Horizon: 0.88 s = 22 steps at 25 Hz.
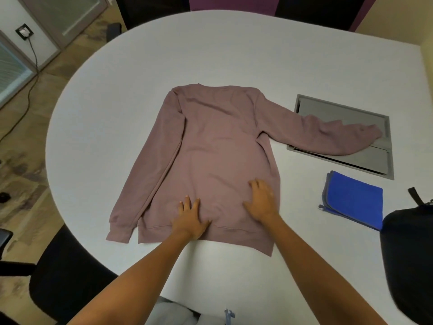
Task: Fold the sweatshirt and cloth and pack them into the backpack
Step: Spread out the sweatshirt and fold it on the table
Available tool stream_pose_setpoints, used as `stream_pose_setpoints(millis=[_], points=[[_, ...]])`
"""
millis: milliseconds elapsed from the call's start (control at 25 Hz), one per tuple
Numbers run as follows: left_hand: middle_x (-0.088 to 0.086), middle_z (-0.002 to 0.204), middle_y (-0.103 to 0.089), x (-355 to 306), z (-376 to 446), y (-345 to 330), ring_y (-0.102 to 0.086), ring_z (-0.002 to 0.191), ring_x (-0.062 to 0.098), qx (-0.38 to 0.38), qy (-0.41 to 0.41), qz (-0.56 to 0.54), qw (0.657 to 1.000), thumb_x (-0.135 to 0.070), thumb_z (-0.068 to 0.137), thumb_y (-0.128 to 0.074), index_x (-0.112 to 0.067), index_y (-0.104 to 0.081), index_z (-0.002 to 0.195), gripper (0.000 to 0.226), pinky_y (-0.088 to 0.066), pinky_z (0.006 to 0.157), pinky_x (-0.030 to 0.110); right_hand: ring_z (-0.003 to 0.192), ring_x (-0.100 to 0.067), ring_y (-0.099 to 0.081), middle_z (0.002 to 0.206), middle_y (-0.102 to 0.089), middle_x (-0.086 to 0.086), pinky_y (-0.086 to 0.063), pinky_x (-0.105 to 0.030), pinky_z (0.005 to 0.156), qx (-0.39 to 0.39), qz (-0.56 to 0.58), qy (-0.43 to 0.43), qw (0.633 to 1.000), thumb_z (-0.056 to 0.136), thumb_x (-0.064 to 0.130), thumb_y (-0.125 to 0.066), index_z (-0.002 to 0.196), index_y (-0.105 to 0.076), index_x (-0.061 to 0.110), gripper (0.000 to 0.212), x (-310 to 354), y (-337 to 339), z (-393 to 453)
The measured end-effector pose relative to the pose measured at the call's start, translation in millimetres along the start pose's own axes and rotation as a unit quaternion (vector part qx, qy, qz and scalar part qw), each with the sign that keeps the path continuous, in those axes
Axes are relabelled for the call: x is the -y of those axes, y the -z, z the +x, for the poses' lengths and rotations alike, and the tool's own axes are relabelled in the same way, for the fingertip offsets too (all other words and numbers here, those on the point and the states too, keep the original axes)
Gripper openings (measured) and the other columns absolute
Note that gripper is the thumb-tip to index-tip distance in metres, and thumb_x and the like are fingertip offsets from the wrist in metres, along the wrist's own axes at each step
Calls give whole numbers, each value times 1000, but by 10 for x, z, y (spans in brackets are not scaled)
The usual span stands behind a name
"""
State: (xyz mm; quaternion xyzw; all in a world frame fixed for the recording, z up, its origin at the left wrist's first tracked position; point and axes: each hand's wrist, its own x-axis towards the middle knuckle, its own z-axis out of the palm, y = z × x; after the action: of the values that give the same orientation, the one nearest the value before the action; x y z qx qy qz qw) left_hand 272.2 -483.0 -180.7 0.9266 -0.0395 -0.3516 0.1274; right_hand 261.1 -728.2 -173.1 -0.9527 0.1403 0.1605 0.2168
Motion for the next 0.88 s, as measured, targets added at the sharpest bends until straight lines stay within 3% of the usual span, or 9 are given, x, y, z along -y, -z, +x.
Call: stream_pose_setpoints(millis=[120,200,320,520,680,760,880], points=[[9,156,-29,201,-52,99,-31,139,30,-163,-9,-37,986,-50,95,-52,-19,-43,140,56,-33,107,51,152,-29,-6,165,-5,-6,-13,-54,120,106,2,-16,994,76,63,-72,156,-18,22,104,223,-290,-102],[11,146,-40,432,-56,179,-40,132,32,-245,36,-54,967,-45,96,-53,-15,-49,133,48,-33,106,51,152,-30,12,165,17,-2,-8,-63,117,161,-24,-41,986,71,71,-71,159,0,26,121,282,-389,-138],[16,141,-42,878,-41,315,-43,128,37,-292,142,-116,939,-37,93,-58,-9,-48,131,48,-30,106,55,150,-32,21,161,31,-2,-7,-68,115,186,-71,-51,979,71,74,-68,157,15,30,127,308,-422,-160],[15,142,-35,1460,-57,519,-37,131,36,-269,333,-230,874,-33,86,-67,-8,-39,138,65,-29,107,57,149,-34,24,158,38,-2,-7,-70,114,197,-105,-60,973,69,80,-63,153,25,31,131,368,-441,-170],[16,139,-40,1643,-97,570,-37,132,35,-219,395,-272,850,-37,79,-72,-11,-31,141,79,-26,108,56,149,-34,23,157,38,-2,-8,-70,114,198,-111,-67,971,68,82,-62,152,26,31,133,372,-444,-157],[16,132,-50,1706,-104,565,-40,130,35,-197,412,-283,844,-41,79,-73,-11,-37,134,72,-27,108,56,149,-34,23,157,38,-2,-9,-70,115,200,-108,-71,971,67,82,-63,153,26,32,133,376,-442,-147],[15,113,-62,1752,-102,608,-44,121,33,-190,400,-277,853,-38,86,-66,-11,-59,109,36,-28,106,53,150,-35,20,159,35,-2,-10,-68,116,188,-102,-71,974,67,80,-65,154,23,31,133,398,-457,-149]])
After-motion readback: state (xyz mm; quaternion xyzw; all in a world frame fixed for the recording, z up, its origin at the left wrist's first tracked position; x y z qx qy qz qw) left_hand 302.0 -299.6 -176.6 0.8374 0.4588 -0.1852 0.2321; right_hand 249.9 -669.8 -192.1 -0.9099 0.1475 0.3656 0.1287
